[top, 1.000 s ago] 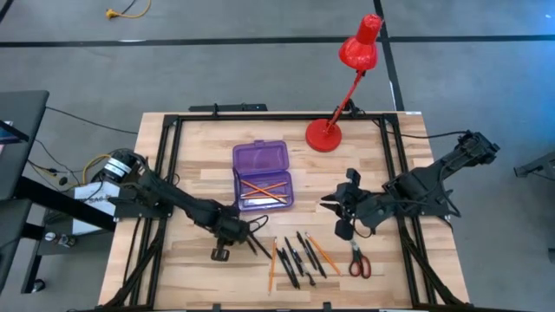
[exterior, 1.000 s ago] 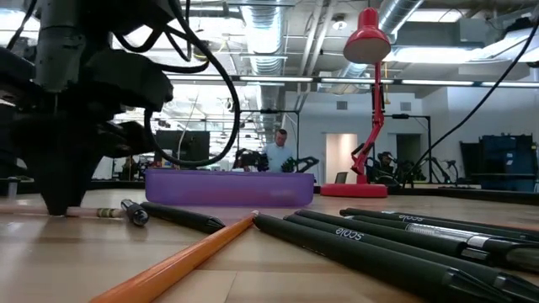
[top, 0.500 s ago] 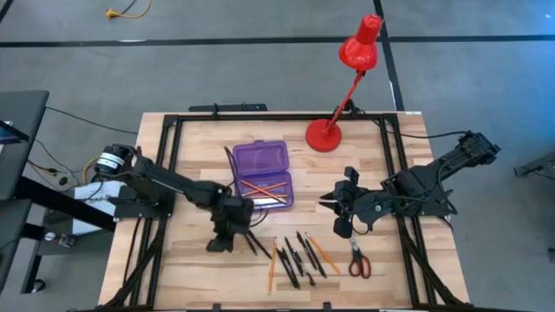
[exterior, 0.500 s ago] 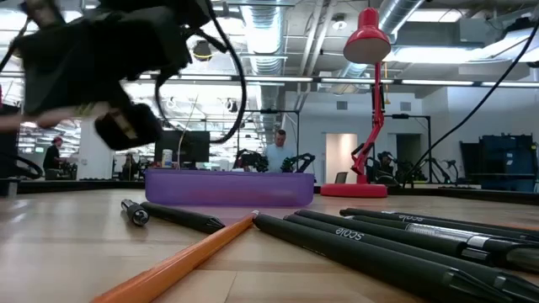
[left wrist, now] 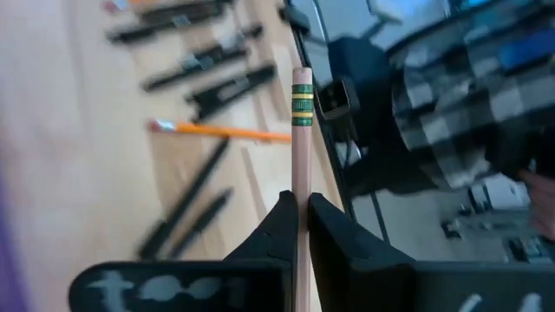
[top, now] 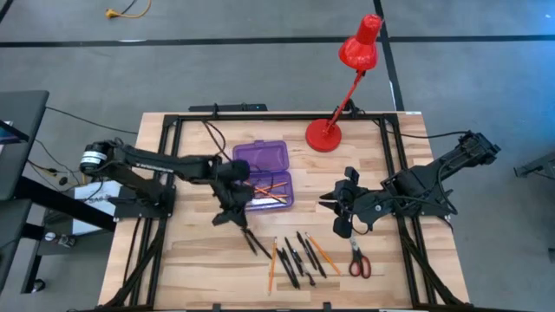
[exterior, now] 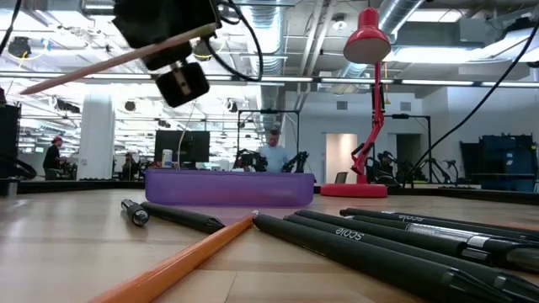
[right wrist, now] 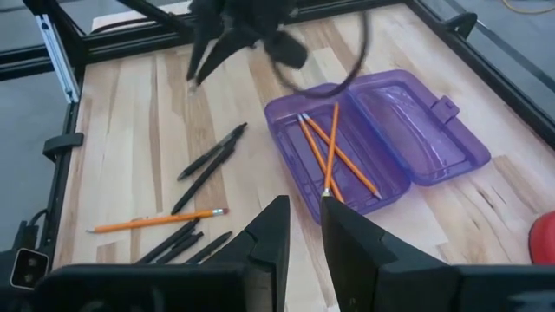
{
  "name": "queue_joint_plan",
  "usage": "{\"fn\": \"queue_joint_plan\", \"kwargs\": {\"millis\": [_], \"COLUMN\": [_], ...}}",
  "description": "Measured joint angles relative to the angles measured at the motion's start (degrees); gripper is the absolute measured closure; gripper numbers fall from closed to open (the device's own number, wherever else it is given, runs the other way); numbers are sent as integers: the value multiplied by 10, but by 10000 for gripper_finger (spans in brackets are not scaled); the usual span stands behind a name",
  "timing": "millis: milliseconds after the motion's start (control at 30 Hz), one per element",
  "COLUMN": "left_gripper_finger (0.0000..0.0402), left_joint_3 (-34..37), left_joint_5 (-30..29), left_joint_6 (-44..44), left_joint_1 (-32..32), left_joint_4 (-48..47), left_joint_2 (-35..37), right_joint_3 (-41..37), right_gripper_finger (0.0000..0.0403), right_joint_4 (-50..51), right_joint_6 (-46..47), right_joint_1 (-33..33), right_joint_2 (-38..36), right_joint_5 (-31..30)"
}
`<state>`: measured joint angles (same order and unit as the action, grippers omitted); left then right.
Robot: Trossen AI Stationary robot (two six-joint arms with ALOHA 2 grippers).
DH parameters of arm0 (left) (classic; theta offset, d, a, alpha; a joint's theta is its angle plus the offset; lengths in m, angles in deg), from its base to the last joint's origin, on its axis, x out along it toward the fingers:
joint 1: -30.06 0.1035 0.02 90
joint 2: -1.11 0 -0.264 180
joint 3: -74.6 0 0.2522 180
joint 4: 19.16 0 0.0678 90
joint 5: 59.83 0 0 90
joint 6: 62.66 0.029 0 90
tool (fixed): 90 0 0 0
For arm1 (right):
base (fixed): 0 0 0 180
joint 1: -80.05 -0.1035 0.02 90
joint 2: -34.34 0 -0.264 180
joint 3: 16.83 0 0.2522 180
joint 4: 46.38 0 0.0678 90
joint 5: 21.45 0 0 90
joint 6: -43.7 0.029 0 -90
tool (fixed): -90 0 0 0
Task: Pick & place school supplies into a supply box
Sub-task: Put the brown pencil into the purple supply box
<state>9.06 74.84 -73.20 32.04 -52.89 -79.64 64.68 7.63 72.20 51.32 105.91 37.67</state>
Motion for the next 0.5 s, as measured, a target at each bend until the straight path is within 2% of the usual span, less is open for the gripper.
{"fn": "queue_joint_plan", "kwargs": {"millis": [200,500], "left_gripper_finger": [401,401], "left_joint_3": [-15,-17], "left_joint_5": [-5,-45], "left_joint_6": [19,53], "left_joint_1": [61,153], "left_joint_4": [-2,33], "left_joint_2": [1,-1], "right_joint_3": [0,0], "right_gripper_finger": [341,341], "right_joint_4": [-4,-9], "right_joint_6": [0,1], "right_joint_1": [11,15], "right_joint_2": [0,0], "right_joint_5": [-1,-1]}}
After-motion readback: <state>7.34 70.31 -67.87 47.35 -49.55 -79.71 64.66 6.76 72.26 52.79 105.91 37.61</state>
